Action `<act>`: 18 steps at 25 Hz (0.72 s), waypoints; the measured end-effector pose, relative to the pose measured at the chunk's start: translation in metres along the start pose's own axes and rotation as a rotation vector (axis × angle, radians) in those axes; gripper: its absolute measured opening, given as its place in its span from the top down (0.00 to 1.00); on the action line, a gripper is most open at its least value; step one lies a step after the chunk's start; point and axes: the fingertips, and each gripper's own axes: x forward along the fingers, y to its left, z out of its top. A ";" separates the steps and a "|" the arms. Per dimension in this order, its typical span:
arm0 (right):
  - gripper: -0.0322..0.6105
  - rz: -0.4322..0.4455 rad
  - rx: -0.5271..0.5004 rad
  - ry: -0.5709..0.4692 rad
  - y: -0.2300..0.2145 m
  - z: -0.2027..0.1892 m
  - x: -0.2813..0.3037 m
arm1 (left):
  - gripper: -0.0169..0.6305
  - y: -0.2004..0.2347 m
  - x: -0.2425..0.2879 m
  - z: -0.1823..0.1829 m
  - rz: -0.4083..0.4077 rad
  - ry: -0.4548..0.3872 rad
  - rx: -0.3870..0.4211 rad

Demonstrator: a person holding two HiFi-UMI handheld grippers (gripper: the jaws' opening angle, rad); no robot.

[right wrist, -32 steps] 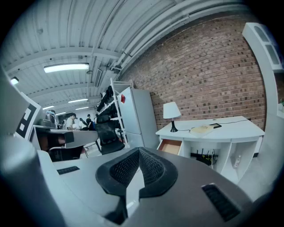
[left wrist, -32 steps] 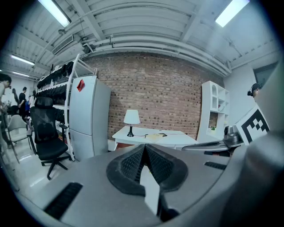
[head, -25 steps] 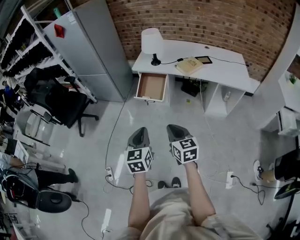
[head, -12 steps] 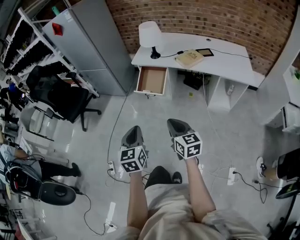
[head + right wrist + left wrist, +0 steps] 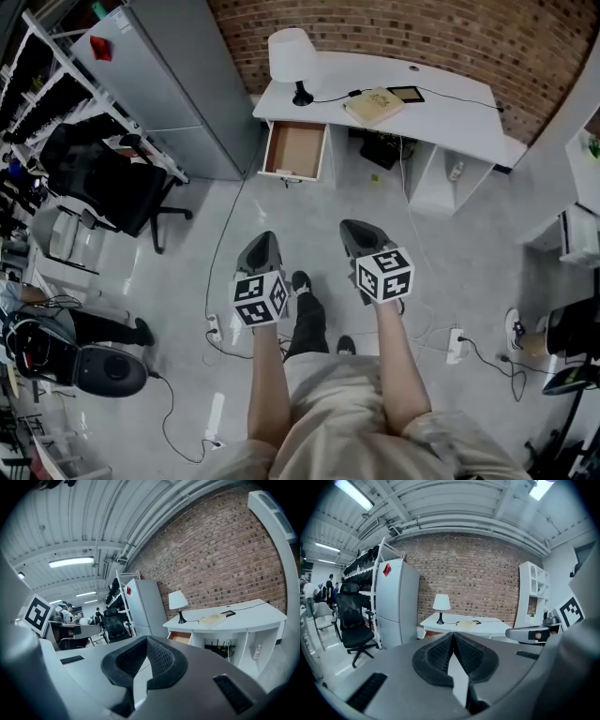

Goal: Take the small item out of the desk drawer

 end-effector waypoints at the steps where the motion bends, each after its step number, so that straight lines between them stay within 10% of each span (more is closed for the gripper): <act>1: 0.91 -0.001 -0.006 0.005 -0.002 0.001 0.006 | 0.95 0.003 0.007 0.002 -0.004 -0.002 -0.001; 18: 0.91 0.068 0.091 -0.043 -0.023 0.081 0.180 | 0.95 0.095 0.170 0.079 -0.073 -0.003 0.075</act>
